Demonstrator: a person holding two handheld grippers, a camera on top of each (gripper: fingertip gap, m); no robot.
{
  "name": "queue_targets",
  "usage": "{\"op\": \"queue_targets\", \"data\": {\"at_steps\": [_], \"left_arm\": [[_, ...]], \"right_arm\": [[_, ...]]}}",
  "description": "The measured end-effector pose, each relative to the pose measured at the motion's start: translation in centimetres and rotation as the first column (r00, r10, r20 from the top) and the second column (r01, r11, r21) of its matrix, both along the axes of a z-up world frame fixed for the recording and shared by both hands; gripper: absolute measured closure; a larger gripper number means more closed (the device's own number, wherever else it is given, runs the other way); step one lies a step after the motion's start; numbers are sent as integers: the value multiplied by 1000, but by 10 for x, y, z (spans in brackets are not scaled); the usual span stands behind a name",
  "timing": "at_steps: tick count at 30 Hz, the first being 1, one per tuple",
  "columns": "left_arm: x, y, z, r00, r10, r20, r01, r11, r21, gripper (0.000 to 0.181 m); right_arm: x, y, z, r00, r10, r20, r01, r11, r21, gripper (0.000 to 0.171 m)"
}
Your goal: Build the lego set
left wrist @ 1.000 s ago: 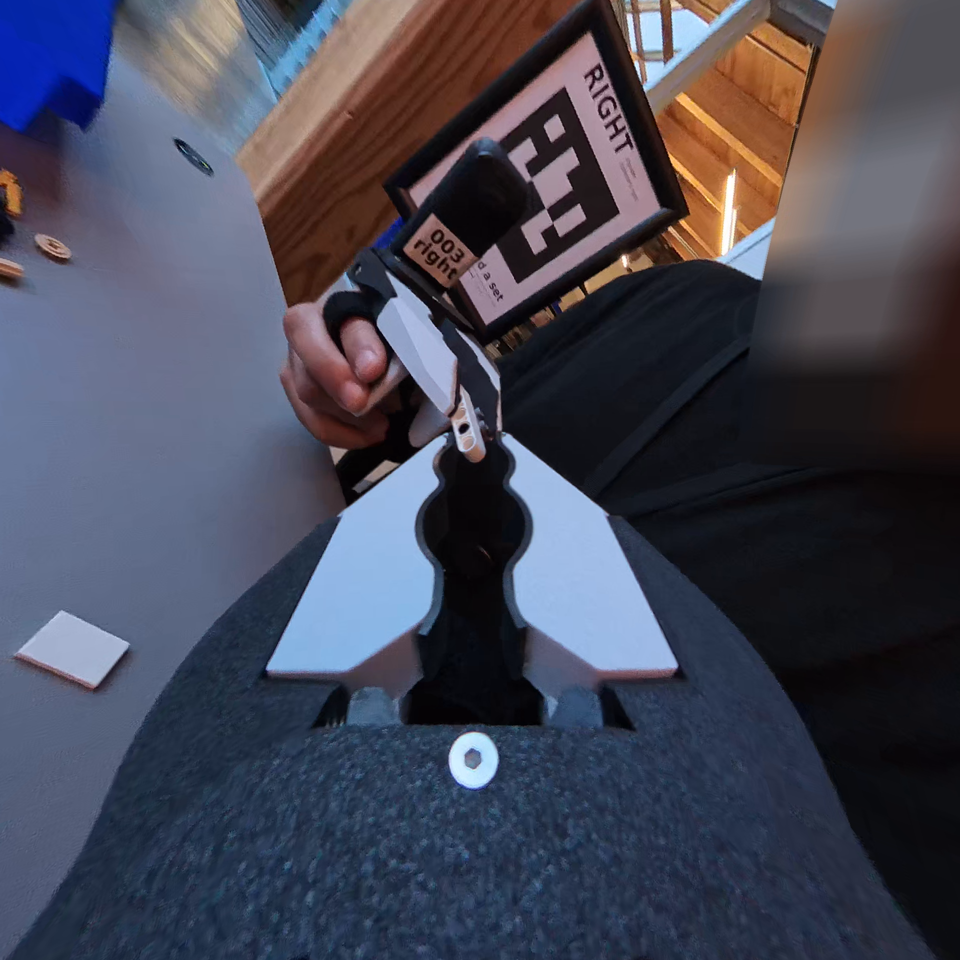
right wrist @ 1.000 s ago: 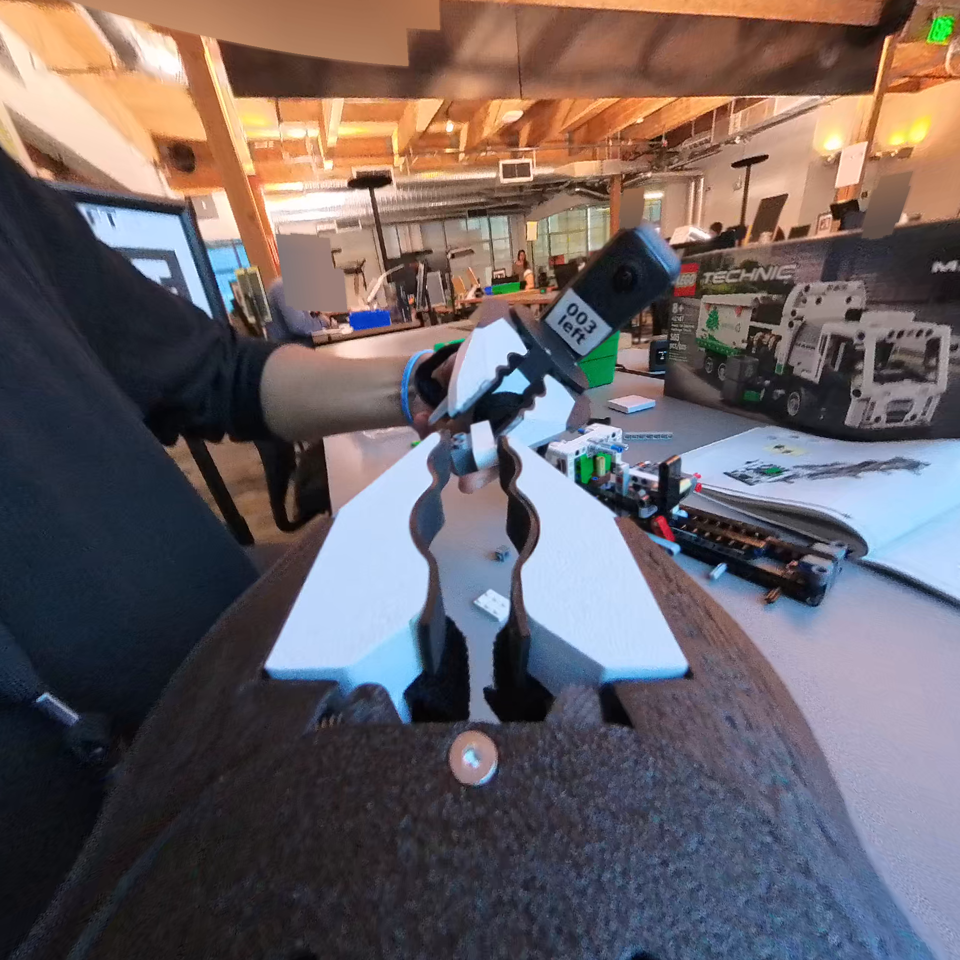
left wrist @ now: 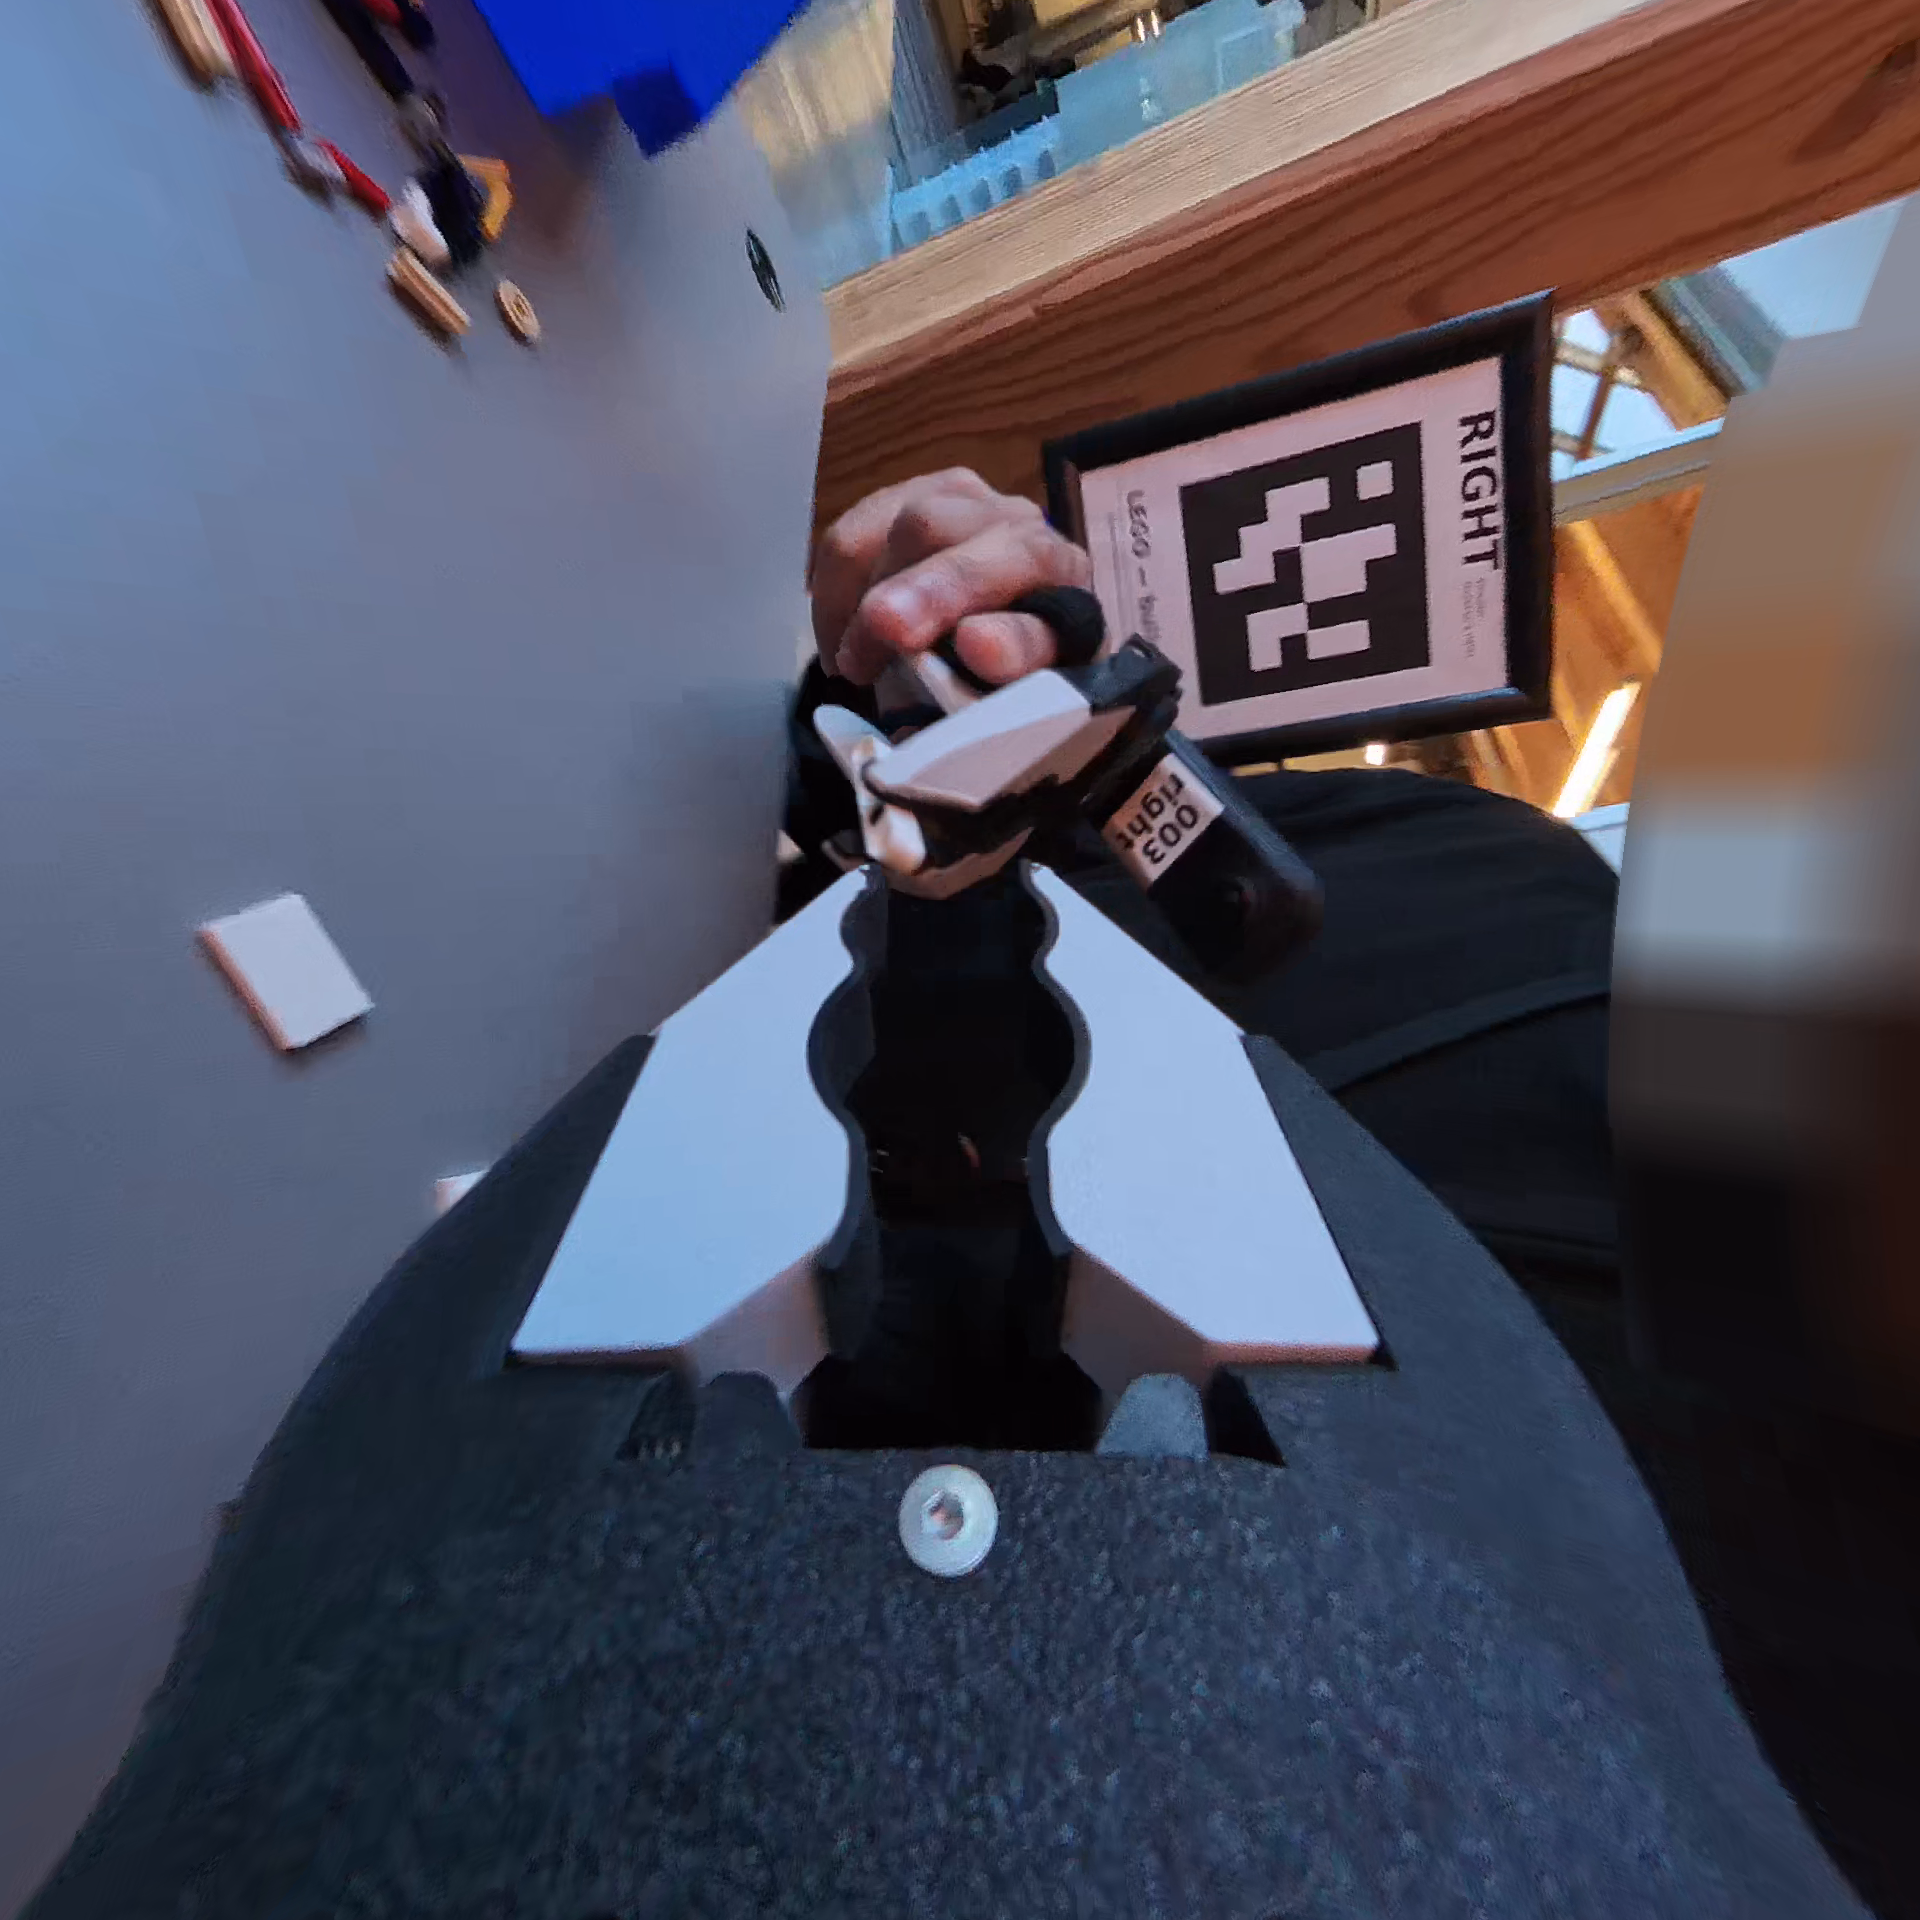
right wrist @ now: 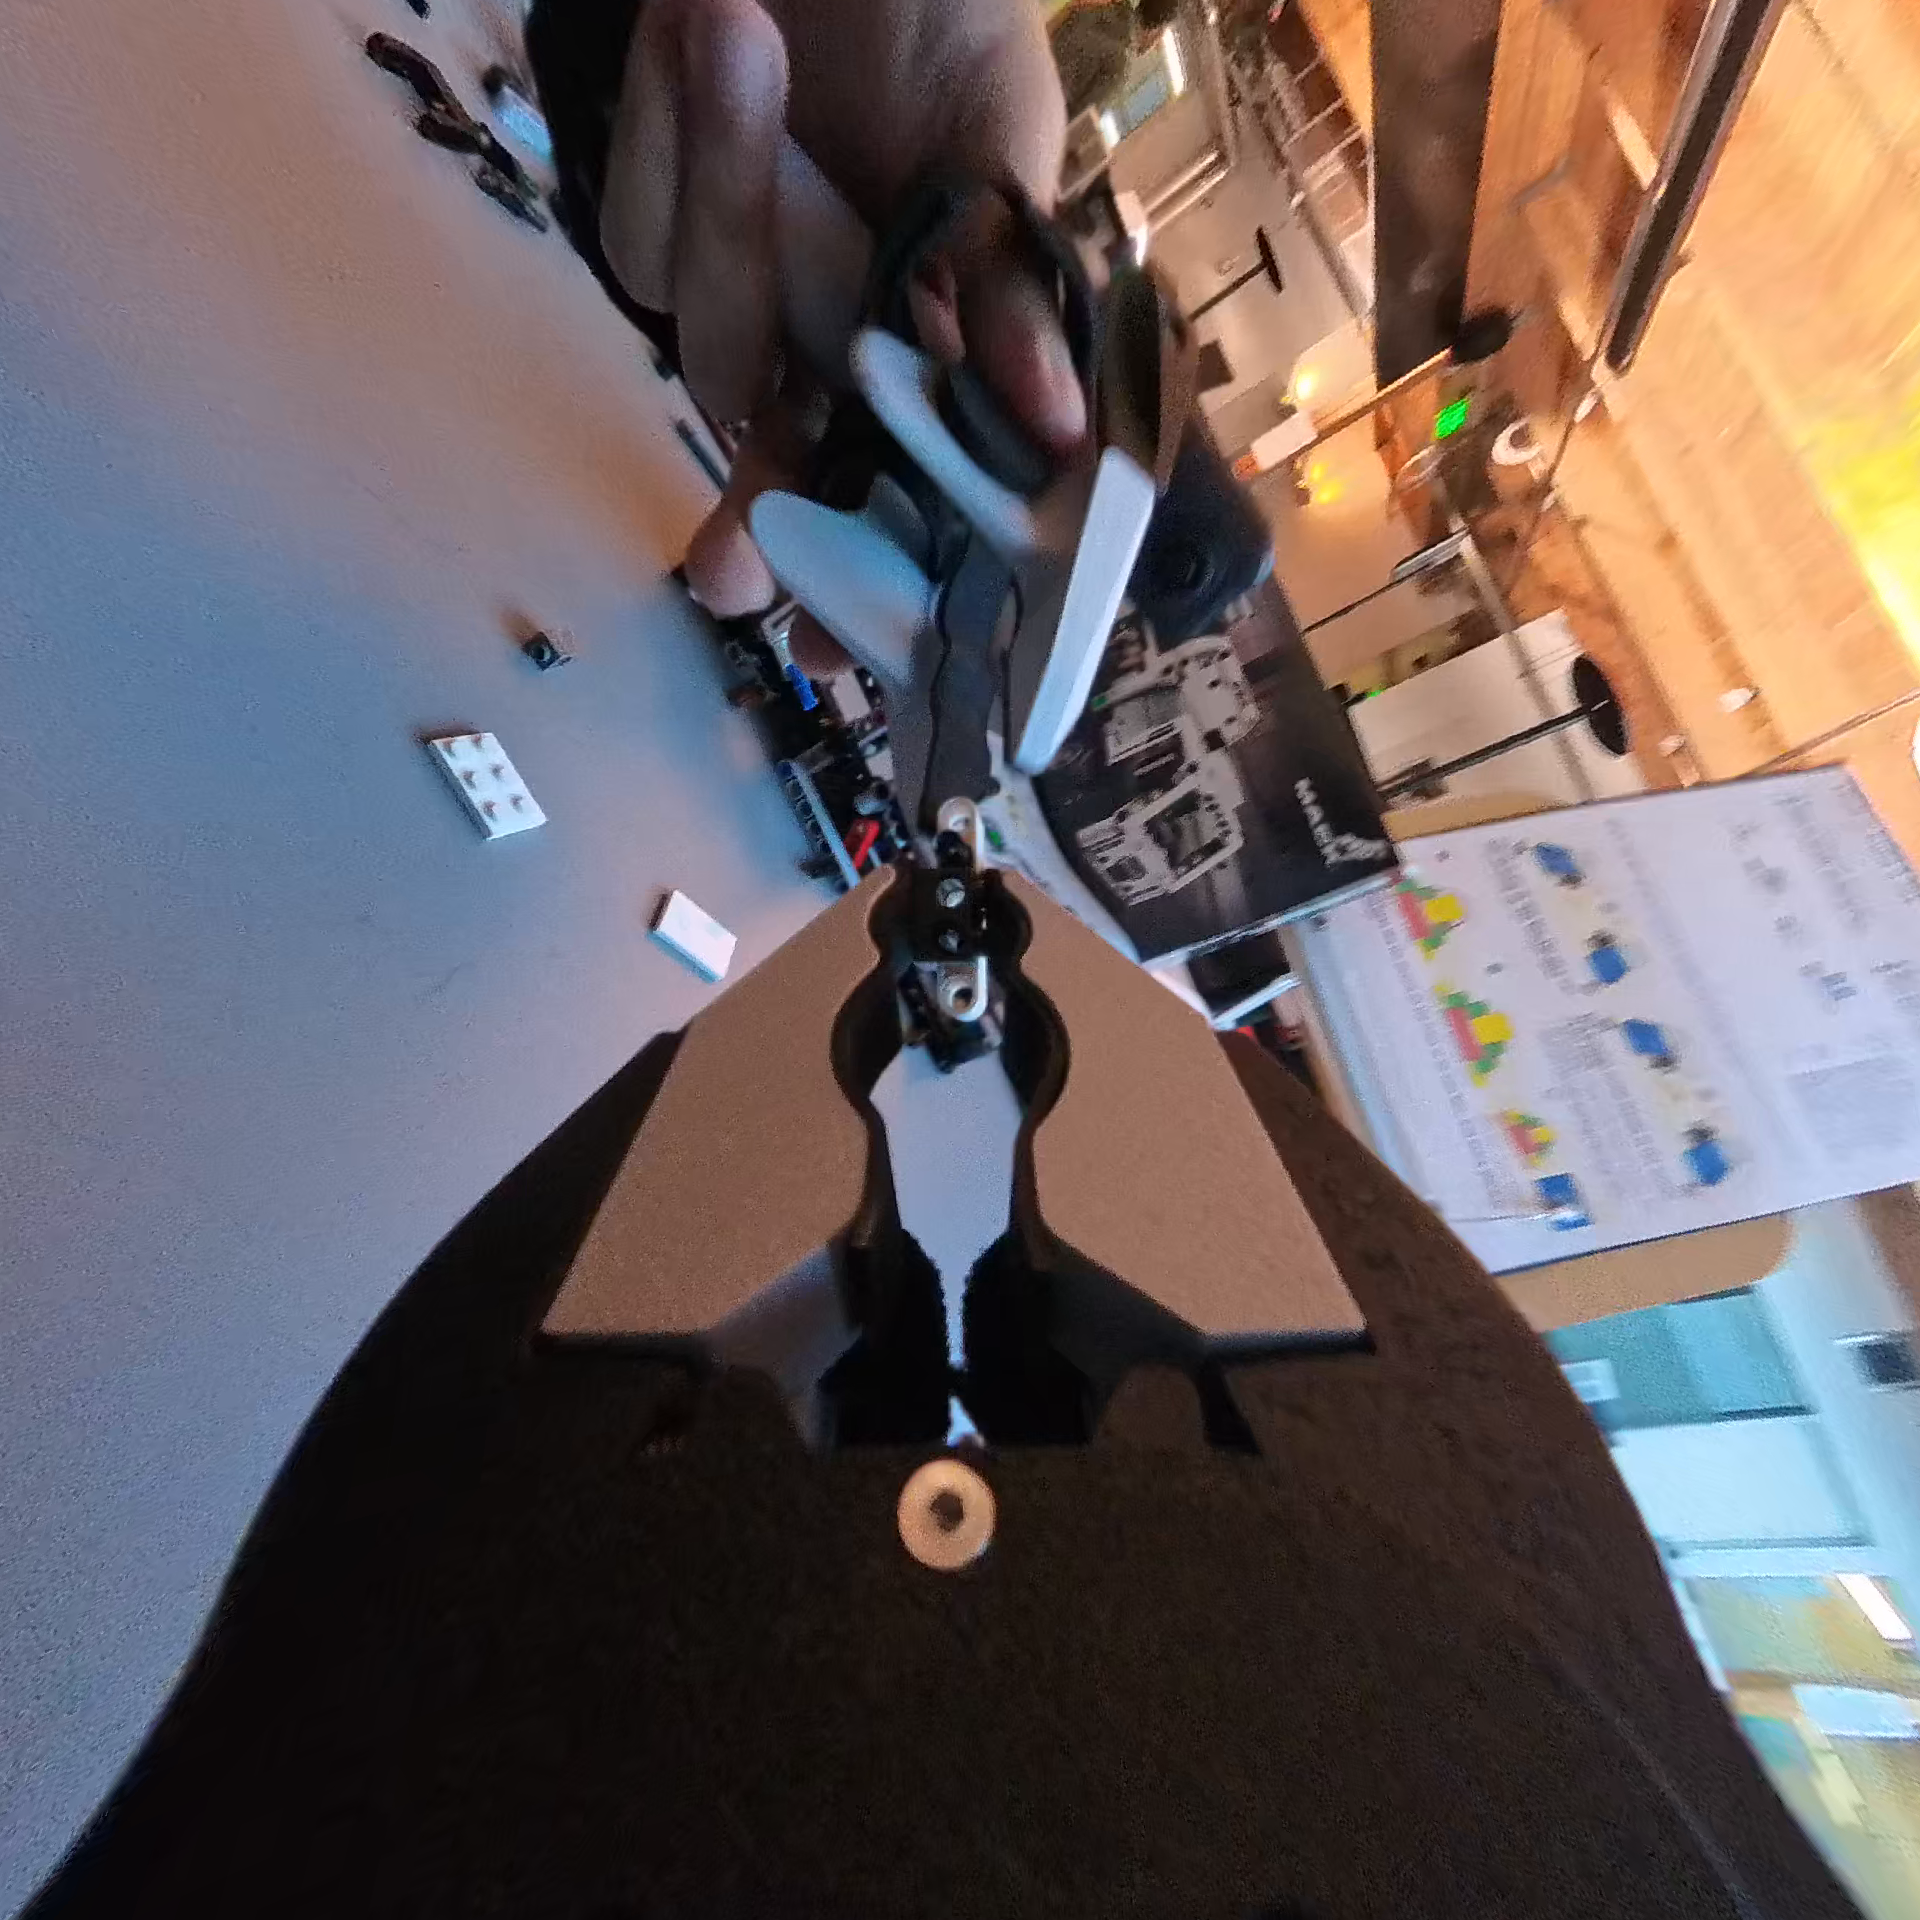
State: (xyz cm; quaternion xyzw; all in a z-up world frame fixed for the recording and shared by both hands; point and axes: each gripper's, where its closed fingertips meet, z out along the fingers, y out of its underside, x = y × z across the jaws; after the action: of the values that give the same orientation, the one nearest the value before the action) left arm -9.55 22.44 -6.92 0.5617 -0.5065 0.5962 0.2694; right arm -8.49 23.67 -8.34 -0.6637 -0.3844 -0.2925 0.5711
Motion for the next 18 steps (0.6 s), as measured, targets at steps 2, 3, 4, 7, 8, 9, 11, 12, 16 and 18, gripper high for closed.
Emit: {"op": "queue_targets", "data": {"at_steps": [2, 3, 4, 7, 8, 9, 11, 12, 16, 18], "left_arm": [[-1, 16, -1, 993, 54, 104, -67, 990, 125, 158], [-5, 25, -4, 984, 65, 168, -101, 971, 216, 158], [-12, 34, -6, 971, 72, 227, -139, 945, 297, 158], [-35, 61, -25, 926, 102, 364, -297, 792, 534, 157], [-44, 70, -37, 915, 116, 387, -348, 715, 607, 159], [-53, 78, -47, 902, 127, 413, -395, 631, 668, 161], [-66, 85, -60, 869, 131, 477, -477, 477, 738, 166], [-71, 83, -64, 861, 127, 492, -496, 426, 757, 165], [-59, 57, -68, 847, 91, 523, -515, 380, 768, 158], [-45, 52, -71, 860, 84, 503, -494, 380, 782, 158]], "right_arm": [[10, 2, -12, 995, -19, -96, 12, 998, -69, 160], [14, 3, -17, 991, -27, -134, 14, 995, -101, 160], [18, 3, -22, 986, -37, -162, 16, 991, -132, 160], [32, 3, -35, 966, -83, -244, 31, 977, -209, 160], [35, 2, -40, 961, -94, -260, 34, 974, -225, 160], [37, 3, -45, 960, -103, -262, 40, 971, -238, 160], [39, 4, -56, 957, -122, -262, 46, 959, -279, 160], [38, 5, -60, 950, -133, -284, 42, 951, -306, 160], [11, 10, -65, 876, -88, -475, -102, 927, -360, 160], [-6, 10, -59, 822, -38, -568, -194, 919, -342, 160]]}}
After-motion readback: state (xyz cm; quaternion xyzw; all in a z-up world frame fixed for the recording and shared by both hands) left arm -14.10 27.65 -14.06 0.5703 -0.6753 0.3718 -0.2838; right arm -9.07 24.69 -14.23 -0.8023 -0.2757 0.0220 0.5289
